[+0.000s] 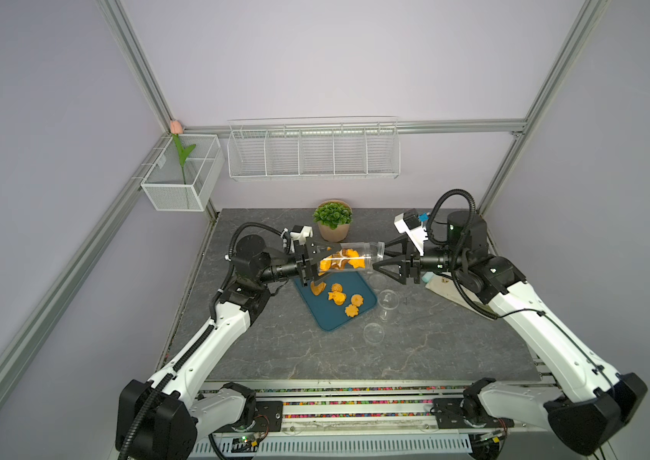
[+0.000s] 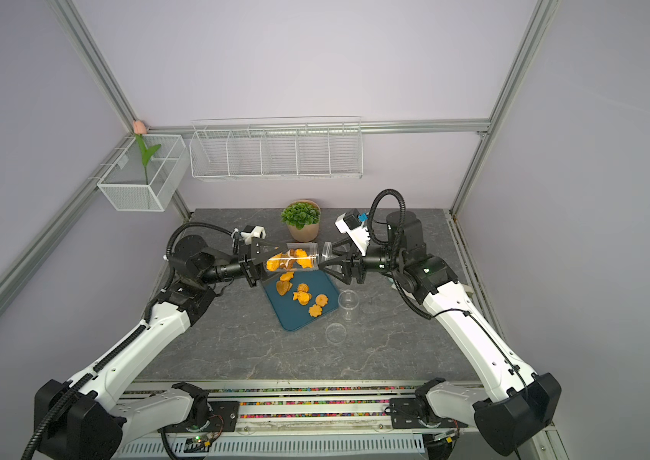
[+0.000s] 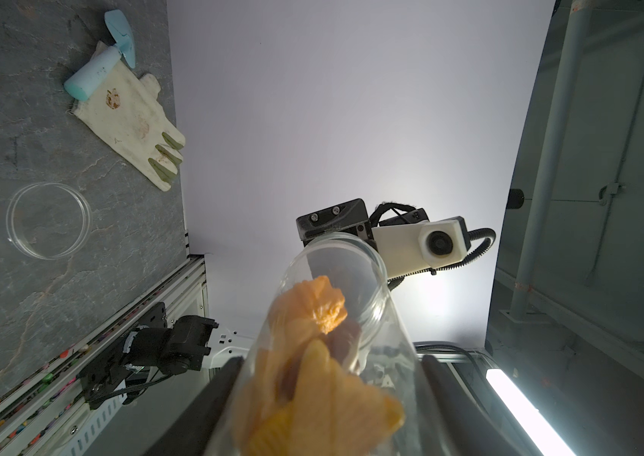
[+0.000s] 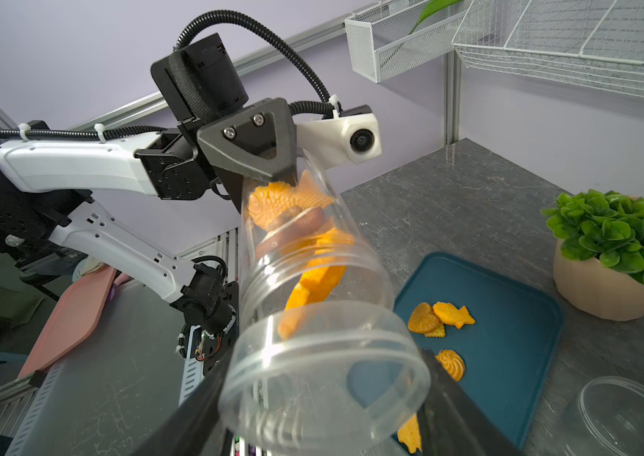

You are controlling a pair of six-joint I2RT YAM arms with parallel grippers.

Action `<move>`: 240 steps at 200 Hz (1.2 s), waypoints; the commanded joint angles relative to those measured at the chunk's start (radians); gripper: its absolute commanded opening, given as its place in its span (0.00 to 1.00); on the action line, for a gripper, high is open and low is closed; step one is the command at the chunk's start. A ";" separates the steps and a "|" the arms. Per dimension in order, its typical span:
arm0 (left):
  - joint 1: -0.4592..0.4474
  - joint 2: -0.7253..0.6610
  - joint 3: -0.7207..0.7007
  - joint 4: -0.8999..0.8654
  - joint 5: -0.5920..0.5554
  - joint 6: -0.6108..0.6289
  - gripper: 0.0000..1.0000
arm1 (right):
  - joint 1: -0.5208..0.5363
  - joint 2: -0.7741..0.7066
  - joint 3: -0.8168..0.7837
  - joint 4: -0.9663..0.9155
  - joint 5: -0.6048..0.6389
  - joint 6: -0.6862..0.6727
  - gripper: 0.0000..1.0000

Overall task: Pour the cookies out of the jar
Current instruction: Unscrew the lid from the jar, then place the lid at the center of the board.

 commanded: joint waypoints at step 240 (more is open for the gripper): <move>0.006 -0.065 -0.073 0.059 -0.002 -0.004 0.65 | -0.021 -0.556 -0.626 -0.559 0.552 0.791 0.70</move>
